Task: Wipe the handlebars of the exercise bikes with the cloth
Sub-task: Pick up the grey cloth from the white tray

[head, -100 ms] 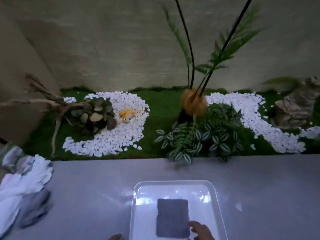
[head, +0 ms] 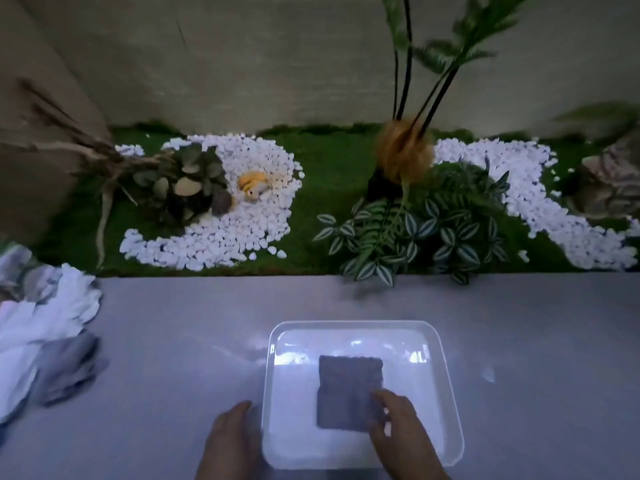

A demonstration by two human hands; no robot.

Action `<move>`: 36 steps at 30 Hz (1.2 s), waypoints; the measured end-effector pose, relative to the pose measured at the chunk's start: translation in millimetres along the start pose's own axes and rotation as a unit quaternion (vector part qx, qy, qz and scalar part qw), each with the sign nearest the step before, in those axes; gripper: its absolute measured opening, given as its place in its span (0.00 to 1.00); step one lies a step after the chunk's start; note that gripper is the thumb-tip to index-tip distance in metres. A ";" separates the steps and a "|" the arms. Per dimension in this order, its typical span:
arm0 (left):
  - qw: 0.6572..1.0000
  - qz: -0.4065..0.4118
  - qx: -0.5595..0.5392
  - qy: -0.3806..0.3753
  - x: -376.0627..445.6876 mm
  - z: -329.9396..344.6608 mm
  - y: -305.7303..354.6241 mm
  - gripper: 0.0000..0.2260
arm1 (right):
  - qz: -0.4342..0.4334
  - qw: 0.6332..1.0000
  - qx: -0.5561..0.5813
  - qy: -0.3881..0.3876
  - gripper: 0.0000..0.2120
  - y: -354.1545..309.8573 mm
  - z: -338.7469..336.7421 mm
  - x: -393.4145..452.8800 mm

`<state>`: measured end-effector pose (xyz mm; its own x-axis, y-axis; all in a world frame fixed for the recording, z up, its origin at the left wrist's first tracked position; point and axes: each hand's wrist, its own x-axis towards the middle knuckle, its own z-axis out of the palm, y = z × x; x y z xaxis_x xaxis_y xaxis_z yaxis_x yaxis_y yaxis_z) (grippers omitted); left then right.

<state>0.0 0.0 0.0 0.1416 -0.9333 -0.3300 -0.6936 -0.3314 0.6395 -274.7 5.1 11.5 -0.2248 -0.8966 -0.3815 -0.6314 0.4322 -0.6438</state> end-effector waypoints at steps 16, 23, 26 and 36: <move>0.998 -0.047 -0.048 0.006 34.2 49.4 14.2 0.16 | -0.013 0.972 -0.230 0.037 0.27 -14.4 74.4 44.4; 0.990 -0.079 -0.068 -0.098 32.3 18.3 31.2 0.15 | -0.020 0.993 -0.100 -0.052 0.12 -19.5 35.3 60.1; 0.986 -0.103 -0.057 -0.119 19.7 -10.5 43.2 0.13 | -0.027 0.993 -0.076 -0.081 0.11 -30.0 10.0 52.4; 0.996 -0.057 -0.034 -0.064 -32.6 -121.9 91.1 0.19 | -0.046 0.989 0.109 -0.086 0.06 -147.7 -94.2 -31.4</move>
<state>18.3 -16.6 153.7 0.1229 -0.8648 -0.4868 -0.6277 -0.4476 0.6369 -244.4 -39.6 181.1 -0.0317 -0.9119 -0.4092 -0.4640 0.3760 -0.8021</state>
